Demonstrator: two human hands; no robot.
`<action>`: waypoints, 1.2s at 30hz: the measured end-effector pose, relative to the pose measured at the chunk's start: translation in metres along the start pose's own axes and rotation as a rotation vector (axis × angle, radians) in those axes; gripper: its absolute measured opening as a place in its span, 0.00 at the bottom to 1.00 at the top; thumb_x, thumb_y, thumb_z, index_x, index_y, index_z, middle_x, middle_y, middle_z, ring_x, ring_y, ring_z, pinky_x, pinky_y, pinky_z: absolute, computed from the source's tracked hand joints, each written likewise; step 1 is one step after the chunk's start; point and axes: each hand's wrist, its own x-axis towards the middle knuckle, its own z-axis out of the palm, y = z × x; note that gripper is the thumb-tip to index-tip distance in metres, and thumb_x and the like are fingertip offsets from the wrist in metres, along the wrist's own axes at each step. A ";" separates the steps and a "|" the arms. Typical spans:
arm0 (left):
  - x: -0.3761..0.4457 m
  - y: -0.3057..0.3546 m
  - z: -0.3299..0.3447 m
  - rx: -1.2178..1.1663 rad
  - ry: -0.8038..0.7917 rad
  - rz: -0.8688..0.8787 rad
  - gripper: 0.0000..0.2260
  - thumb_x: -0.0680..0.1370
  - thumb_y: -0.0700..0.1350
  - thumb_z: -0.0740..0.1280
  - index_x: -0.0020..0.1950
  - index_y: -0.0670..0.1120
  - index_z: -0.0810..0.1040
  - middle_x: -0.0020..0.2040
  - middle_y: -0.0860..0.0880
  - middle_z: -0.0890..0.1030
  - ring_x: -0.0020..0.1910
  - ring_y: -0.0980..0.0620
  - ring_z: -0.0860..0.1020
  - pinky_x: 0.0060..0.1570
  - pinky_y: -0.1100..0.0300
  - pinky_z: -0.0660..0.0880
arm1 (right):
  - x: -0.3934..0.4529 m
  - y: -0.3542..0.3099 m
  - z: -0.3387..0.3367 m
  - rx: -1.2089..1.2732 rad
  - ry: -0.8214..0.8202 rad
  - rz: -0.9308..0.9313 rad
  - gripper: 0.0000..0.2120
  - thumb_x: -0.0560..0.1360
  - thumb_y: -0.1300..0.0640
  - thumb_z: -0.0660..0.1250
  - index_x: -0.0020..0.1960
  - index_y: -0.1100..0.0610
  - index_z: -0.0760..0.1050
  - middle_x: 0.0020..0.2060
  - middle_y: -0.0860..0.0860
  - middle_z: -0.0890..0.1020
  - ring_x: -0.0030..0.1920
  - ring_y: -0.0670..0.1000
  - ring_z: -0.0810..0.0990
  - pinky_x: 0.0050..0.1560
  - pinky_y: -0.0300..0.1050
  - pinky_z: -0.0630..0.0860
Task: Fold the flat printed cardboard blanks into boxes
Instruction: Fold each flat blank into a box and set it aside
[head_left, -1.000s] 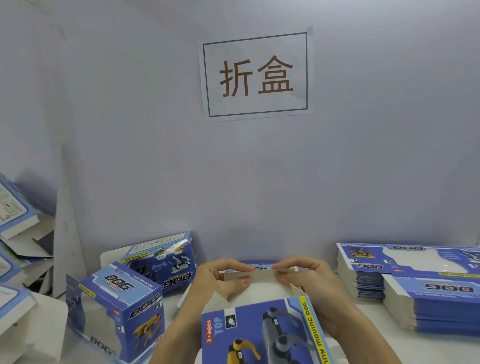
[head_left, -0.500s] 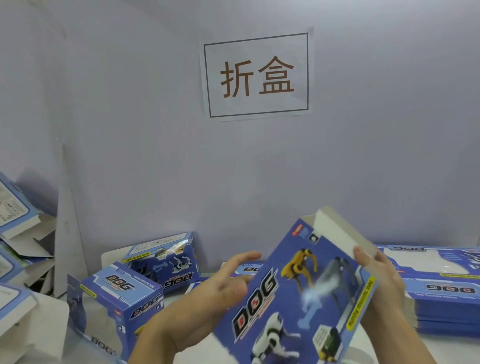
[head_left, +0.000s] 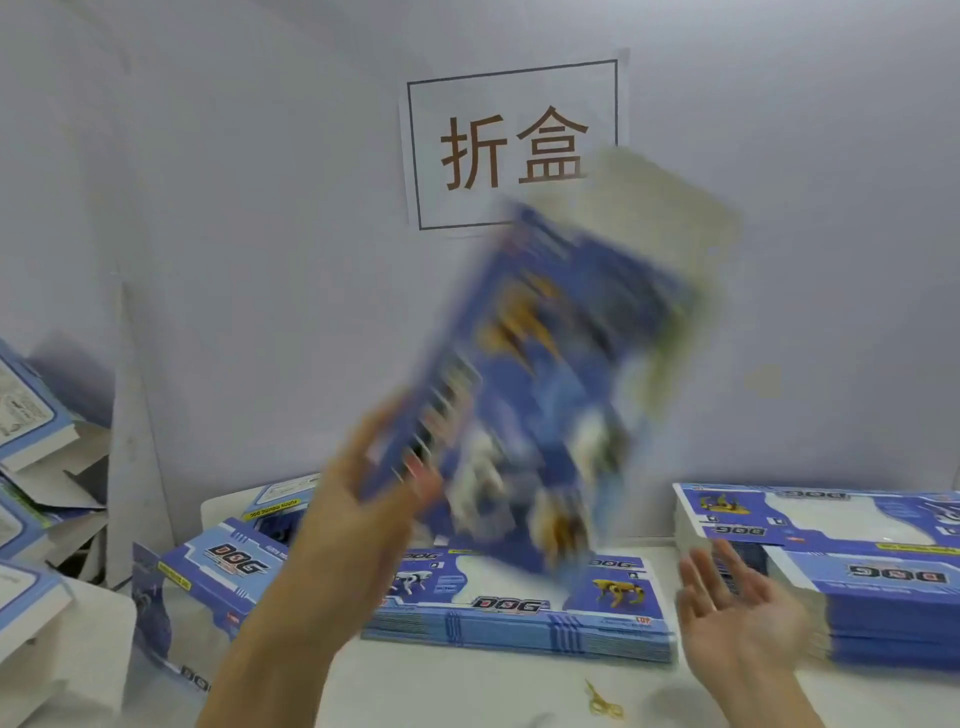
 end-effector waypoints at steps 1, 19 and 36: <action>0.003 0.001 -0.004 -0.087 0.206 0.112 0.50 0.53 0.58 0.85 0.73 0.53 0.72 0.59 0.55 0.82 0.55 0.53 0.82 0.59 0.54 0.77 | -0.007 0.001 0.003 -0.027 -0.019 0.007 0.16 0.80 0.51 0.53 0.52 0.54 0.80 0.52 0.55 0.82 0.47 0.54 0.81 0.42 0.41 0.72; -0.039 -0.182 -0.020 1.378 -0.285 -0.752 0.33 0.84 0.55 0.58 0.81 0.59 0.39 0.81 0.58 0.38 0.80 0.51 0.37 0.76 0.39 0.51 | -0.020 0.020 0.012 -0.532 -0.049 0.015 0.07 0.80 0.57 0.63 0.50 0.55 0.80 0.40 0.56 0.83 0.36 0.54 0.80 0.36 0.45 0.73; -0.035 -0.161 -0.015 1.591 0.026 -0.171 0.16 0.85 0.53 0.54 0.72 0.62 0.70 0.64 0.63 0.75 0.65 0.58 0.67 0.58 0.61 0.60 | -0.024 0.039 0.018 -0.831 -0.258 -0.351 0.16 0.79 0.69 0.57 0.45 0.60 0.82 0.30 0.55 0.83 0.26 0.52 0.79 0.24 0.43 0.73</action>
